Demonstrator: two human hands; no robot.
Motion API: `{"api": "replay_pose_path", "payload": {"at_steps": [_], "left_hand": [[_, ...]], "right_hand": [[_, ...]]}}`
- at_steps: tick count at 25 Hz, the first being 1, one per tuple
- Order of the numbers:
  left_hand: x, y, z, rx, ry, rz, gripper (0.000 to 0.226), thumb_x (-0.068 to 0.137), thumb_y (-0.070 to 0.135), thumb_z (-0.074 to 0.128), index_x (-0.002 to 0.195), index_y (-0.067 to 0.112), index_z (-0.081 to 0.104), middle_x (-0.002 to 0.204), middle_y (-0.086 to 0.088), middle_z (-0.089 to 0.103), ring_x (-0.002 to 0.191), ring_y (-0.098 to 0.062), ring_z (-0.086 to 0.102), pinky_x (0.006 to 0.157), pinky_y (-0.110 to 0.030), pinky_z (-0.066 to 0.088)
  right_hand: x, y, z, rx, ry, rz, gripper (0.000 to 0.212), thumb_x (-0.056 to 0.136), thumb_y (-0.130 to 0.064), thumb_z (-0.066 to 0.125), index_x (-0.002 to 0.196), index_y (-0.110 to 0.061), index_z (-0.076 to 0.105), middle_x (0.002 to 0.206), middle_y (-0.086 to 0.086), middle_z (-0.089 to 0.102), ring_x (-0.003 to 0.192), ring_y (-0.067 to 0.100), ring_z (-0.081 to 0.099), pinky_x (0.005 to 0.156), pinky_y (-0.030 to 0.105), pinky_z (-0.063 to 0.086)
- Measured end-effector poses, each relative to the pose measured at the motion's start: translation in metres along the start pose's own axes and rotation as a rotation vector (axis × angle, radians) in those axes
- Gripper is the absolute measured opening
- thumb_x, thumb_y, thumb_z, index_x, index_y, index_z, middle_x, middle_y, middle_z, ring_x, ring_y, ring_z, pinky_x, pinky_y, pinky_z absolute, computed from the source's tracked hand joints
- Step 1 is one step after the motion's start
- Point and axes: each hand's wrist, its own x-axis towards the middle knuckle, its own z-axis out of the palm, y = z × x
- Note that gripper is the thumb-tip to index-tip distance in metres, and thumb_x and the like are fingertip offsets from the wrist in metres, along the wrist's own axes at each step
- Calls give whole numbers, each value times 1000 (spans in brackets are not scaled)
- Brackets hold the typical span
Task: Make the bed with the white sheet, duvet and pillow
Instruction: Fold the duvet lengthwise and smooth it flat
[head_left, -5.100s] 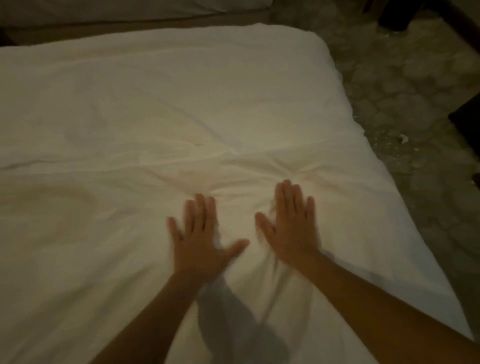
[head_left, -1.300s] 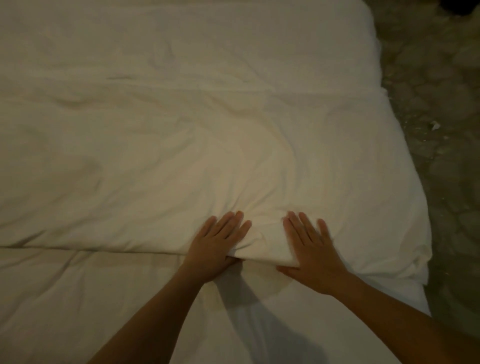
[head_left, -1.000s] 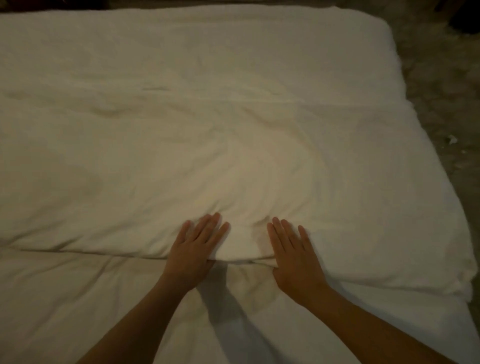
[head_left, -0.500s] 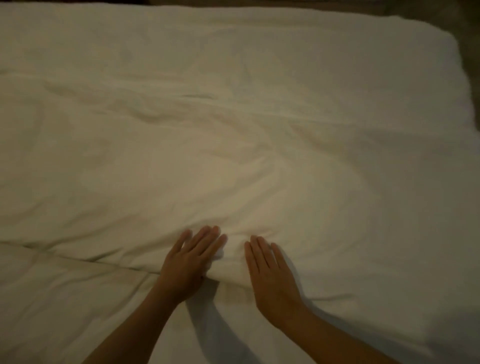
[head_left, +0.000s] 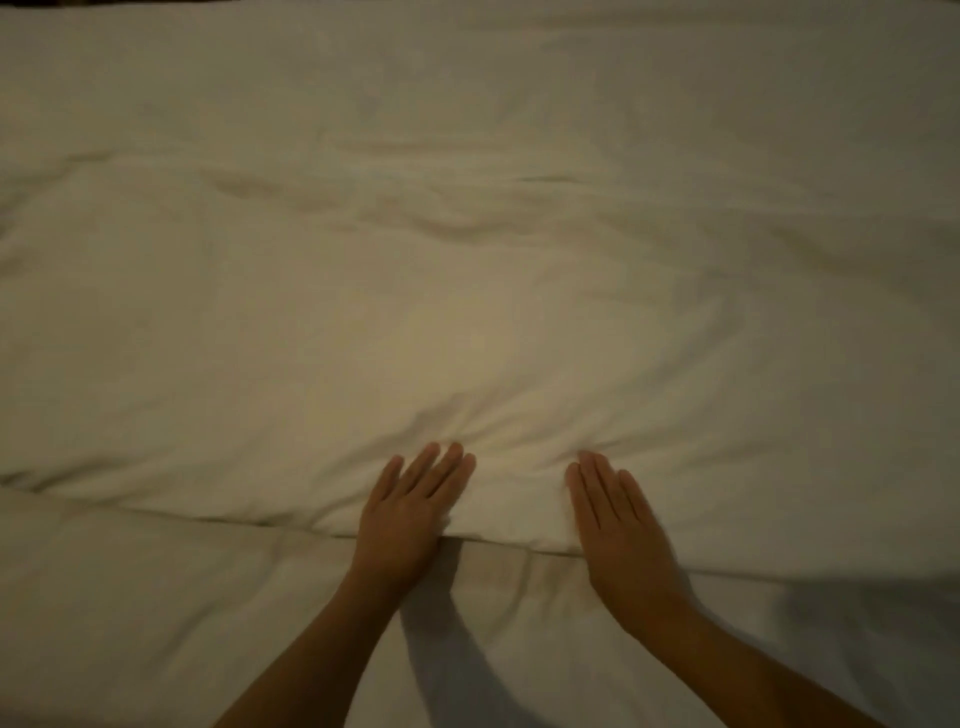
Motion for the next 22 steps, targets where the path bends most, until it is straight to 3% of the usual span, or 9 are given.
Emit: {"api": "replay_pose_path", "payload": {"at_steps": [5, 6, 8, 11, 13, 15, 17, 20, 22], "left_hand": [[8, -7, 2, -78, 94, 33, 46, 67, 16, 54, 110, 23, 71, 113, 4, 70, 103, -17, 67, 88, -38, 49], [11, -8, 3, -81, 115, 44, 40, 66, 14, 63, 104, 22, 73, 107, 3, 72, 98, -17, 69, 83, -38, 51], [15, -11, 1, -59, 96, 42, 55, 44, 10, 88, 96, 21, 75, 99, 1, 73, 90, -17, 71, 74, -40, 55], [15, -18, -4, -99, 65, 98, 76, 34, 10, 93, 105, 24, 68, 101, 2, 73, 90, -17, 71, 71, -40, 56], [14, -25, -10, -98, 101, 183, 65, 55, 18, 80, 113, 25, 53, 103, 2, 73, 90, -15, 71, 71, -36, 57], [18, -32, -21, -98, 111, 231, 42, 69, 26, 53, 111, 28, 48, 91, 4, 74, 74, -12, 71, 58, -23, 55], [31, -38, -39, -84, 71, 221, 36, 70, 32, 50, 106, 31, 46, 72, 10, 69, 52, -10, 64, 41, -17, 43], [71, -54, -63, -10, 98, 291, 30, 72, 34, 42, 101, 30, 45, 59, 8, 59, 40, -11, 55, 32, -18, 34], [104, -65, -78, 45, 137, 382, 27, 71, 31, 41, 97, 27, 44, 56, 6, 54, 38, -13, 53, 32, -18, 32]], "right_hand": [[7, -5, -8, 36, -138, 36, 68, 64, 0, 26, 130, 3, 38, 131, 24, 54, 126, 32, 37, 110, 38, 12], [9, -3, -10, 58, -166, 30, 71, 60, -3, 25, 130, 2, 38, 130, 23, 55, 125, 31, 36, 109, 37, 12], [11, -3, -11, 84, -193, 26, 73, 57, -7, 26, 128, 0, 40, 127, 22, 58, 123, 28, 38, 109, 33, 12], [15, 5, -11, 129, -147, 3, 68, 59, -7, 28, 126, -2, 42, 123, 20, 61, 120, 26, 41, 108, 31, 14], [17, 8, -12, 142, -39, -30, 59, 63, -4, 31, 119, -4, 46, 116, 18, 66, 114, 26, 49, 106, 30, 21], [19, 11, -16, 178, 51, -61, 50, 63, -6, 36, 110, -7, 55, 101, 14, 72, 98, 26, 65, 95, 29, 37], [32, 17, -28, 181, 87, -39, 44, 63, -12, 41, 98, -12, 67, 83, 6, 72, 73, 23, 70, 72, 30, 46], [76, 43, -47, 129, 90, -88, 32, 65, -17, 46, 87, -13, 68, 64, 1, 61, 53, 21, 59, 45, 29, 43], [107, 63, -59, 107, 122, -136, 25, 69, -16, 47, 91, -14, 59, 60, 2, 59, 48, 20, 54, 40, 25, 39]]}}
